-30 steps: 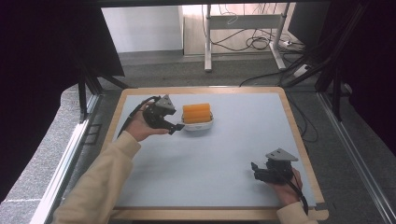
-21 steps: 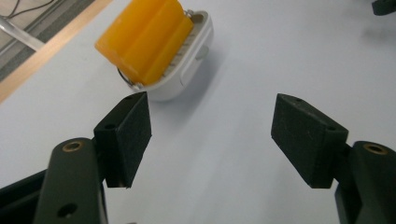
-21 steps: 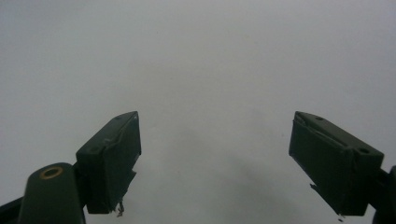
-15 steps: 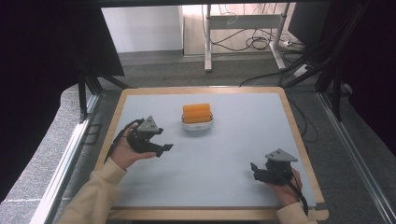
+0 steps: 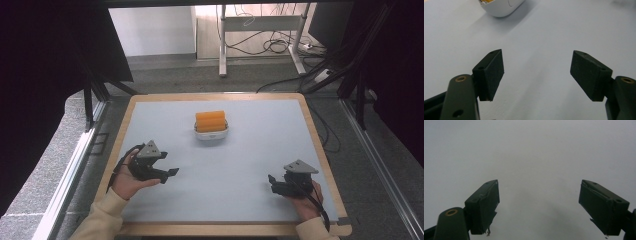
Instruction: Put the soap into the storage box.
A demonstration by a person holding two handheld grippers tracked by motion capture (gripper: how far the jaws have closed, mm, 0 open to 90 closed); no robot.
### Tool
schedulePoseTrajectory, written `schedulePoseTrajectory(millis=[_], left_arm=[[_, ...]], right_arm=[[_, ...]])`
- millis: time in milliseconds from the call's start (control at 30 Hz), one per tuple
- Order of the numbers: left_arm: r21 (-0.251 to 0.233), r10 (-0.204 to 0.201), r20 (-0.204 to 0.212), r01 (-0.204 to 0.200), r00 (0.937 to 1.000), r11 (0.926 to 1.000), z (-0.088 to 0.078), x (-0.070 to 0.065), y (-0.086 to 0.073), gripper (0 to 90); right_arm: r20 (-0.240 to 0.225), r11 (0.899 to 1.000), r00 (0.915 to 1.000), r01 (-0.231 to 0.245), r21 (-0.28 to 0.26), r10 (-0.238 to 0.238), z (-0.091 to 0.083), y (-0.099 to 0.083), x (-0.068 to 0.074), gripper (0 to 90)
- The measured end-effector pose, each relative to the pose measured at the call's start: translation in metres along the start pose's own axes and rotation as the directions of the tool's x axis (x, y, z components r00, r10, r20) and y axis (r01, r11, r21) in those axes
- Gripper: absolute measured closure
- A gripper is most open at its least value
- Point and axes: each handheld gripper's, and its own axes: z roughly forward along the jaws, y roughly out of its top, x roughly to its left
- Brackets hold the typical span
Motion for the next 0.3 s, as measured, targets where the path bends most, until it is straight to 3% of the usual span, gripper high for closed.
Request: schedulePoseTrajectory(millis=[300], left_arm=[[0.01,0.001,-0.014,-0.001,0.9999,0.9999,-0.0004,0.0009,-0.0044,25.5]], right_arm=[[0.002,1.0,1.0,0.007,-0.011,-0.007,-0.0006,-0.0001,-0.0011,17.1]])
